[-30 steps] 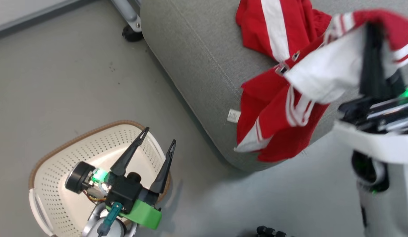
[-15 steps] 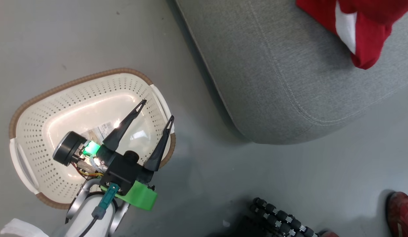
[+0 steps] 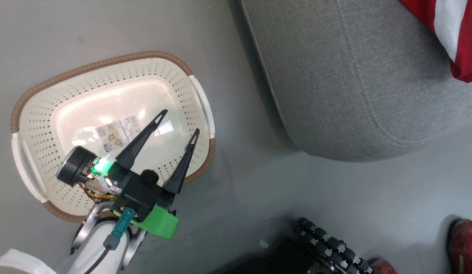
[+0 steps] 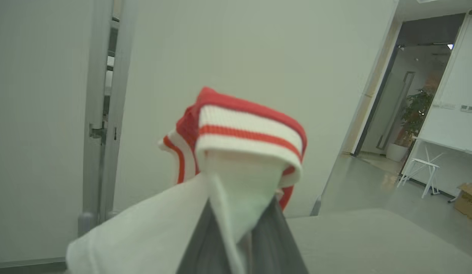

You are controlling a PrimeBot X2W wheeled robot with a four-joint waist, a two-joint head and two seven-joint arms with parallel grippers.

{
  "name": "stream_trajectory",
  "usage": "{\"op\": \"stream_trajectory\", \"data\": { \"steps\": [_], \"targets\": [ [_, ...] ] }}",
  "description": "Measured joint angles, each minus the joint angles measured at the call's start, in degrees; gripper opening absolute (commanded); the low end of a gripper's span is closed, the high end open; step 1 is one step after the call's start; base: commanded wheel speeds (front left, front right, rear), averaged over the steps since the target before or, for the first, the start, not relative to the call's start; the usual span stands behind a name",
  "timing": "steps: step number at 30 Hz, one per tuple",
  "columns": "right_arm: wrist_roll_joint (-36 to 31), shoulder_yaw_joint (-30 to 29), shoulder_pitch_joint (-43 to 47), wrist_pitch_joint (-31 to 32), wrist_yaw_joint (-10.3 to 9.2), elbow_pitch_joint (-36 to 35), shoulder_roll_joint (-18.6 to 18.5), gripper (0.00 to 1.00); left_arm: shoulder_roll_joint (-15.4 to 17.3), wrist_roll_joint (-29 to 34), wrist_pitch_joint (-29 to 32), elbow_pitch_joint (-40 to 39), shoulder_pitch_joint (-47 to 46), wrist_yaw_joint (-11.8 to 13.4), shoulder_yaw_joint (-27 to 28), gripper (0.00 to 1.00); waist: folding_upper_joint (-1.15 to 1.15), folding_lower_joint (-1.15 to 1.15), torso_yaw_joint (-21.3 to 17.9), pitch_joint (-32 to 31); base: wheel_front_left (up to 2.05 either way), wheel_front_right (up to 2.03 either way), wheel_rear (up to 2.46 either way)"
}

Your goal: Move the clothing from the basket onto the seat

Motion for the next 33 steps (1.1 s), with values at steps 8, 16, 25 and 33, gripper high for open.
{"op": "stream_trajectory", "data": {
  "steps": [8,16,25,33],
  "targets": [
    [-0.14,-4.71,11.88,0.01,0.00,8.96,6.06,0.05,1.03,-1.16,1.57,-0.25,0.98,0.03,-0.03,1.00,0.00,-0.01,-1.08,-2.14,0.00,0.00,0.00],
    [0.40,-9.39,22.95,0.00,0.00,3.93,10.37,1.00,-0.29,-3.05,0.40,1.63,2.08,1.03,-0.38,1.00,0.00,-0.01,-1.60,-6.07,0.00,0.00,0.00],
    [-3.81,-8.55,41.59,0.01,0.00,-2.30,15.38,1.00,-7.88,-8.78,-3.05,9.65,4.54,4.57,1.57,1.00,0.00,-0.01,-0.26,-14.00,0.00,0.00,0.00],
    [-4.55,4.26,51.64,0.00,0.00,-5.32,18.20,1.00,-13.76,-14.82,-3.39,9.00,9.17,3.93,7.69,1.00,0.00,-0.01,3.67,-22.53,0.00,0.00,0.00]
  ]
}}
